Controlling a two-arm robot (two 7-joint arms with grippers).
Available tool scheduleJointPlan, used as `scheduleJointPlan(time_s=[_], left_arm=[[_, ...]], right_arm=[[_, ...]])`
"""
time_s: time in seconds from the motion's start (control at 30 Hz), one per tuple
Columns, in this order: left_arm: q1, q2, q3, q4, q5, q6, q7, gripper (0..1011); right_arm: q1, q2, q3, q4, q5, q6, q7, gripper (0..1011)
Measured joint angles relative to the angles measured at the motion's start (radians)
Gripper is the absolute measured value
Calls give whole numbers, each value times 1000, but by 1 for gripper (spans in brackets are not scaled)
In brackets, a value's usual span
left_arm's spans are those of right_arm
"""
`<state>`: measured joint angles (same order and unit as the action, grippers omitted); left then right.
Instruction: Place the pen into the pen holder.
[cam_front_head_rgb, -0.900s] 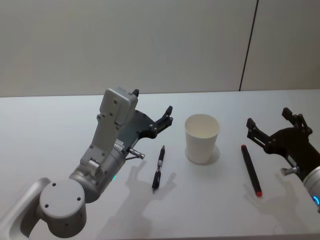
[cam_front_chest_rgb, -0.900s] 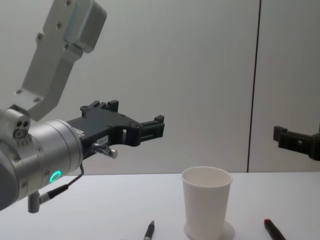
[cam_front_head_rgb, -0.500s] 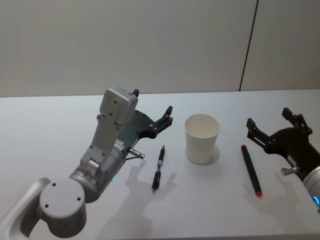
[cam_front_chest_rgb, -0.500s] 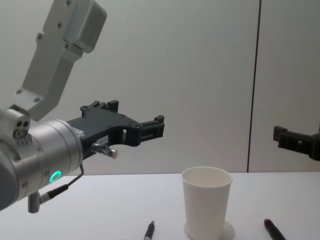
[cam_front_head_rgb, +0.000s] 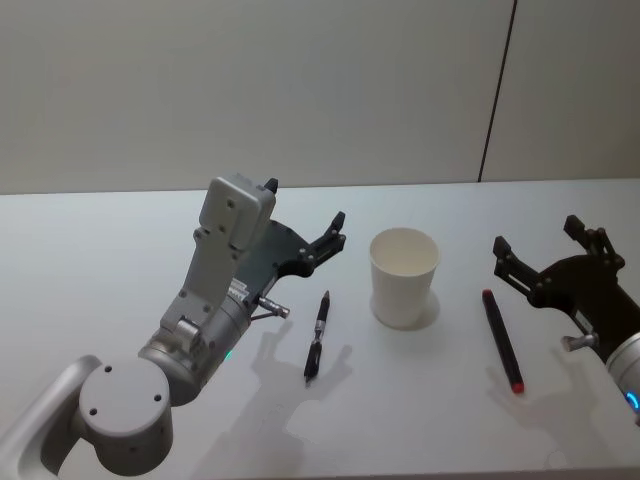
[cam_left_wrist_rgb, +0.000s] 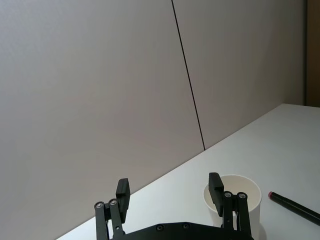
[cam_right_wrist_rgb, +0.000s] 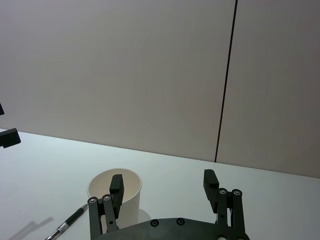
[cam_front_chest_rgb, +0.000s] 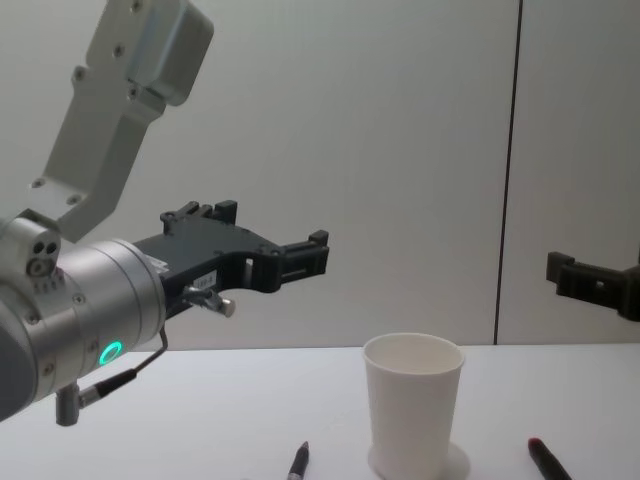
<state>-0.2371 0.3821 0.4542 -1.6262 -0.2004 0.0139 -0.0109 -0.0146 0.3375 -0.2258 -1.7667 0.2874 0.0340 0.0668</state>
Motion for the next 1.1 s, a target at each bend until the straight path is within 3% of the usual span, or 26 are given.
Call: scheduleJointPlan(time_s=[0.63, 1.1], left_arm=[[0, 0, 0, 0, 0, 0, 0, 1003], [0, 0, 0, 0, 0, 0, 0, 1003]], right_arm=[[22, -15, -1, 14, -8, 22, -4, 1002], [126, -76, 1, 111, 6, 168, -45, 1002]])
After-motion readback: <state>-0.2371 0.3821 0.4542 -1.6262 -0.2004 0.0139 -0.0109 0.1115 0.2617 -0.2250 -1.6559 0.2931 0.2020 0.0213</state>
